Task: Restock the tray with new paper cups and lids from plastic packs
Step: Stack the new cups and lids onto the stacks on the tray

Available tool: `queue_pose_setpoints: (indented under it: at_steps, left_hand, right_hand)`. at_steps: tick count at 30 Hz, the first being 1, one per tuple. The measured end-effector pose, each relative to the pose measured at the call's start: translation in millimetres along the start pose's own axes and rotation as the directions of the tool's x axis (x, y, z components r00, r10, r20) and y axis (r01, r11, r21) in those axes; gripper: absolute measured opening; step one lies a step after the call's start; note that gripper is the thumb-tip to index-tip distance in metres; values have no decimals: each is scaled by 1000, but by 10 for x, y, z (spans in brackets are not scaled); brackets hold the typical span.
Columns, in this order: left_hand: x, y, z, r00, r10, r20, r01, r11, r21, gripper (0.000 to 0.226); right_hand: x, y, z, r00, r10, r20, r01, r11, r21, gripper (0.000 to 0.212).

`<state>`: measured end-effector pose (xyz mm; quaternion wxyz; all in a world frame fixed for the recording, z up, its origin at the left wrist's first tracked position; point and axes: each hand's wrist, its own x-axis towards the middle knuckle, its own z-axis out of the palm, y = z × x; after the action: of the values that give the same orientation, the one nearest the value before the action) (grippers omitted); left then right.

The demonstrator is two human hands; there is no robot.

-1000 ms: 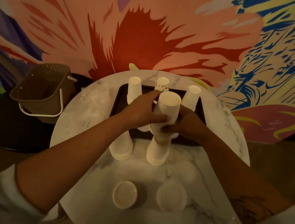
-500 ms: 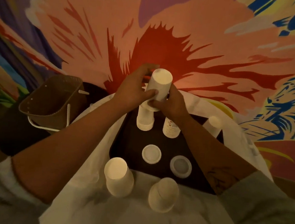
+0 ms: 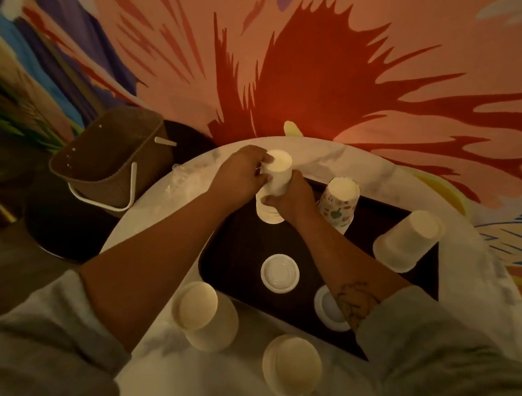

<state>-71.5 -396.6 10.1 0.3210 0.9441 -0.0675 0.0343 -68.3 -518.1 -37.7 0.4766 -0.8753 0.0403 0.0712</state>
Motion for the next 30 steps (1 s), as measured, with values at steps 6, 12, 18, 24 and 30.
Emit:
queue_pose_setpoints:
  at_steps: [6, 12, 18, 24, 30]
  left_hand:
    - [-151, 73, -117, 955, -15, 295, -43, 981, 190, 65]
    - [-696, 441, -403, 957, 197, 212, -232, 961, 153, 53]
    - [-1520, 565, -383, 889, 320, 326, -338, 941, -1, 45]
    - [-2032, 448, -190, 836, 291, 465, -273, 956, -108, 56]
    - [-2312, 381, -20, 834, 244, 494, -191, 969, -157, 71]
  right_hand:
    - [-344, 84, -89, 994, 55, 92, -36, 980, -193, 60]
    - [-1026, 86, -464, 962, 80, 262, 1, 955, -296, 46]
    - [-1789, 210, -730, 938, 147, 315, -66, 965, -252, 48]
    - [-2361, 445, -488, 938, 179, 296, -84, 947, -309, 72]
    - [-2737, 525, -80, 993, 100, 66, -96, 993, -64, 77]
